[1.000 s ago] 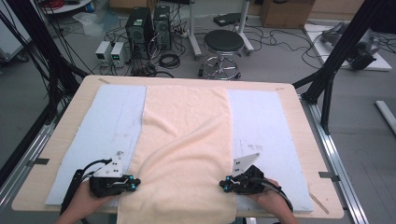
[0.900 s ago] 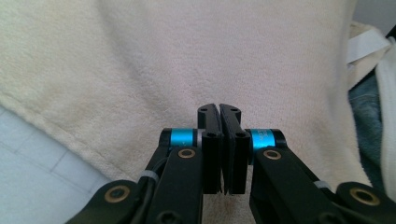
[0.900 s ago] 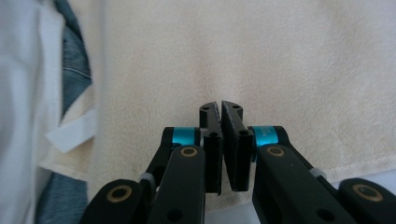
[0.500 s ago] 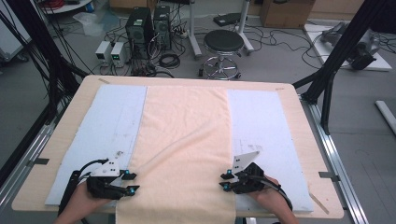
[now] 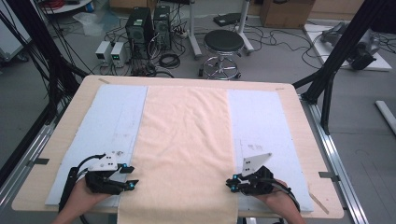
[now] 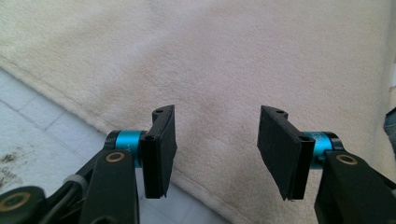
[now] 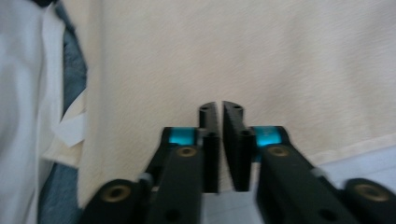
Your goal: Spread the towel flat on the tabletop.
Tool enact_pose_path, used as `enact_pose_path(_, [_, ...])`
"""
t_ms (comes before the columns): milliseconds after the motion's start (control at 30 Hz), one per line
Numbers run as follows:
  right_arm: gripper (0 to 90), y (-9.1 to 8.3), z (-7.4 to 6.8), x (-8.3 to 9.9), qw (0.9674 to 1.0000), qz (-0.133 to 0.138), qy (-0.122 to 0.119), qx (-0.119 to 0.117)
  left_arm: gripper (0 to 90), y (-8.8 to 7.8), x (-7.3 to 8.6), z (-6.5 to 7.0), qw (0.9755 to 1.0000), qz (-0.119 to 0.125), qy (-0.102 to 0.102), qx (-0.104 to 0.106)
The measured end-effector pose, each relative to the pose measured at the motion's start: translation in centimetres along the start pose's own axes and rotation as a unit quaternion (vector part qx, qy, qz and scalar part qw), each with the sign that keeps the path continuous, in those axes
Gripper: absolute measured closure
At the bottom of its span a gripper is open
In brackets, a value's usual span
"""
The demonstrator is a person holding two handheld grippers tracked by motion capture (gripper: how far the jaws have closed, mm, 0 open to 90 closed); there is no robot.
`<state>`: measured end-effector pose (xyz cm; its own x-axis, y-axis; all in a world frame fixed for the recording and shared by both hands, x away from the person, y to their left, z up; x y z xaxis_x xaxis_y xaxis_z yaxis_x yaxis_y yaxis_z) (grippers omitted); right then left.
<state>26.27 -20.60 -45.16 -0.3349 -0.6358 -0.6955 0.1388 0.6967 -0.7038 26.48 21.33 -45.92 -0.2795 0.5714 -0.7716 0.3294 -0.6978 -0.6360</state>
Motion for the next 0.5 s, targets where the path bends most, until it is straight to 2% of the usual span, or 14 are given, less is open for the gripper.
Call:
enact_pose_path(33, [76.9, -0.1, 0.2, -0.1, 1.0000, 0.001, 0.008, 0.001, 47.4, 0.0, 0.0, 0.0, 1.0000, -0.003, 0.002, 0.000])
enact_pose_path(233, [71.5, 0.1, 1.3, -0.4, 0.9994, 0.013, 0.020, 0.023, 47.4, 0.0, -0.6, -0.5, 0.9999, 0.008, -0.002, -0.007])
enact_pose_path(433, [61.9, -0.3, 2.7, -1.2, 0.9973, 0.032, 0.047, 0.046, 45.4, 0.0, -1.7, -1.7, 0.9995, 0.025, -0.010, -0.017])
enact_pose_path(500, [56.4, -0.3, 3.3, -1.5, 0.9963, 0.037, 0.051, 0.058, 43.4, 0.1, -2.1, -2.3, 0.9993, 0.028, -0.014, -0.021])
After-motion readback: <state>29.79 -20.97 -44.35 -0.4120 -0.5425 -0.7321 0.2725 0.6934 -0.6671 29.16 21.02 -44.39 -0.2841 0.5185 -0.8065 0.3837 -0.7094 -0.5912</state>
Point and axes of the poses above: each handheld gripper's, and its own axes: y roughly forward along the jaws, x roughly out of its underside, z roughly to its right, the point moved 4 cm from there along y, roughly forward along the jaws, and after that the axes turned 5 degrees about y, right-handed, at the moved point
